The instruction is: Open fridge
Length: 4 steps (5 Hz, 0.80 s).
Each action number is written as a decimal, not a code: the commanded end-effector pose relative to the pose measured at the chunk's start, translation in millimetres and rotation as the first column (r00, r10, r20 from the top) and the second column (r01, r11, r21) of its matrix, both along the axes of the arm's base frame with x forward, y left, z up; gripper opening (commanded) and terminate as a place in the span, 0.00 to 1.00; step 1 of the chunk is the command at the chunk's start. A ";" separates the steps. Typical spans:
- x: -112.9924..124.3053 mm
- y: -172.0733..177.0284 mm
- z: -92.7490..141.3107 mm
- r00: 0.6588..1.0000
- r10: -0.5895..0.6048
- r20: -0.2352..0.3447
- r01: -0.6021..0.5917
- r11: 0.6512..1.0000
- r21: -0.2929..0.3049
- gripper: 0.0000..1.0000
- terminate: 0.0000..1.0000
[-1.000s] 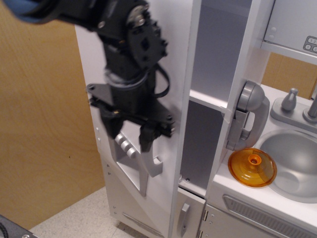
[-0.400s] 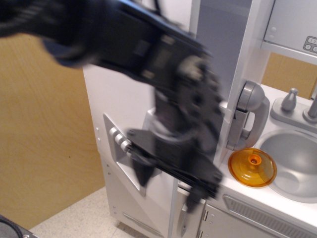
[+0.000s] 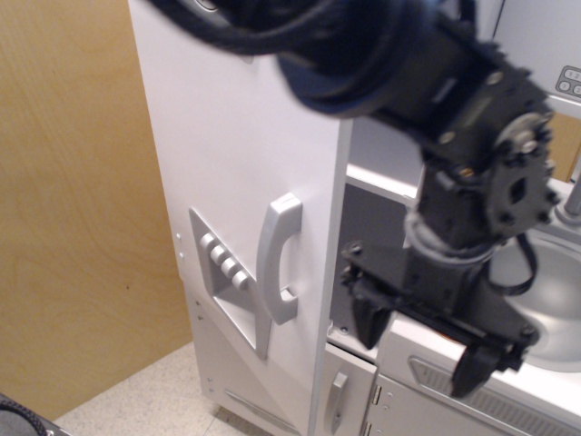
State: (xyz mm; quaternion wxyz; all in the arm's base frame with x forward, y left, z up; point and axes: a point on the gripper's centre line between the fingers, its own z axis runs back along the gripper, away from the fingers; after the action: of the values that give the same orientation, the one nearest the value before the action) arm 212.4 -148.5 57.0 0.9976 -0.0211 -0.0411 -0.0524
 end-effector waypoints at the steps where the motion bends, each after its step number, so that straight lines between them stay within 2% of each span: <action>1: 44.5 -11.0 19.8 0.993 0.072 0.094 -0.069 0.997 -0.036 1.00 0.00; 2: 61.1 4.1 22.8 0.984 0.128 0.122 -0.124 0.992 -0.035 1.00 0.00; 3: 66.7 19.0 21.4 0.992 0.097 0.074 -0.100 0.994 0.032 1.00 0.00; 4: 68.3 38.0 23.7 0.997 0.018 0.077 -0.024 0.997 0.073 1.00 0.00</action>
State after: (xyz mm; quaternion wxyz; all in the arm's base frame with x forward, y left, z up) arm 274.9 -110.8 58.1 0.9973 0.0268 -0.0467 -0.0490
